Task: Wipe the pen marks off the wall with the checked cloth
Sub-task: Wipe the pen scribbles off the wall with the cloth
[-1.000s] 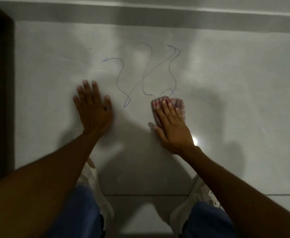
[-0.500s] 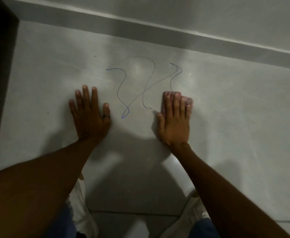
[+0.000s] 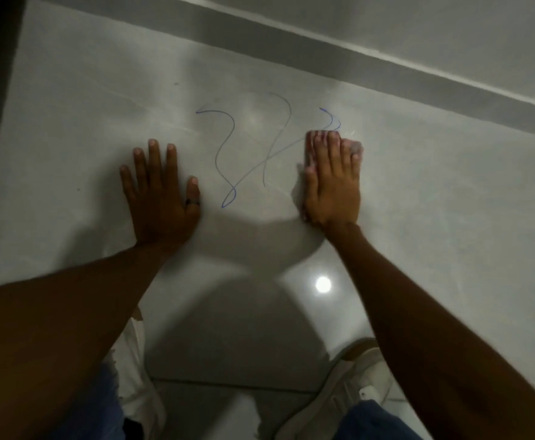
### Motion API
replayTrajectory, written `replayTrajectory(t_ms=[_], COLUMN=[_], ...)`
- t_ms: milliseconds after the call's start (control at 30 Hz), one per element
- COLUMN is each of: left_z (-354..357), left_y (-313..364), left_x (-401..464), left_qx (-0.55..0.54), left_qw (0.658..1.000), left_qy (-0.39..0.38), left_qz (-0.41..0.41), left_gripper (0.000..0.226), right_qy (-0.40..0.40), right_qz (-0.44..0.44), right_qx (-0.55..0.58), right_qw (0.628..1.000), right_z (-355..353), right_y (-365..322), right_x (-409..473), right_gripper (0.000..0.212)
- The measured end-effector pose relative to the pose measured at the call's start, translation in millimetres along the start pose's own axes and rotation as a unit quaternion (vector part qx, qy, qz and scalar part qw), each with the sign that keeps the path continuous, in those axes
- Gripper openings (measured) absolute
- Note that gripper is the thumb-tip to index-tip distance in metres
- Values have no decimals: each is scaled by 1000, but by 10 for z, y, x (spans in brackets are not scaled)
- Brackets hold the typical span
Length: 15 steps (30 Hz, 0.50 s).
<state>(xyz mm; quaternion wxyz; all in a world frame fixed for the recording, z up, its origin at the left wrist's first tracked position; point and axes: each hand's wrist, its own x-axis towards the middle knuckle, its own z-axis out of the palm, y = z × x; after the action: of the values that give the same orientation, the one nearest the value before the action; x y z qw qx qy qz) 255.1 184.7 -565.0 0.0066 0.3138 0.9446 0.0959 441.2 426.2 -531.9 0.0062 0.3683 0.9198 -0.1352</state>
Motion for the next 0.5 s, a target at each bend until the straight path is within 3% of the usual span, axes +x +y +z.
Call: replayTrajectory(t_ms=[33, 133, 233, 267, 367, 500], left_z=[-5, -28, -24, -26, -34, -16], left_y=[0, 47, 28, 31, 44, 29], left_x=[-10, -7, 5, -1, 4, 9], left_qx=[-4, -10, -1, -1, -13, 1], left_qw=[1000, 1000, 1000, 1000, 1000, 1000], left_qy=[1, 2, 0, -2, 5, 9], left_qz=[0, -1, -4, -3, -2, -3], left_gripper=[71, 71, 71, 71, 71, 71], right_qy=[3, -32, 8, 7, -29, 1], right_qz=[26, -64, 140, 168, 41, 136], right_qx=[-2, -26, -5, 3, 3, 7], right_qw=[1000, 997, 990, 986, 999, 991], right_z=[-14, -40, -131, -132, -95, -104], right_y=[-55, 97, 116, 39, -66, -194], right_x=[5, 98, 374, 435, 534, 658], right_gripper=[64, 64, 63, 63, 64, 64])
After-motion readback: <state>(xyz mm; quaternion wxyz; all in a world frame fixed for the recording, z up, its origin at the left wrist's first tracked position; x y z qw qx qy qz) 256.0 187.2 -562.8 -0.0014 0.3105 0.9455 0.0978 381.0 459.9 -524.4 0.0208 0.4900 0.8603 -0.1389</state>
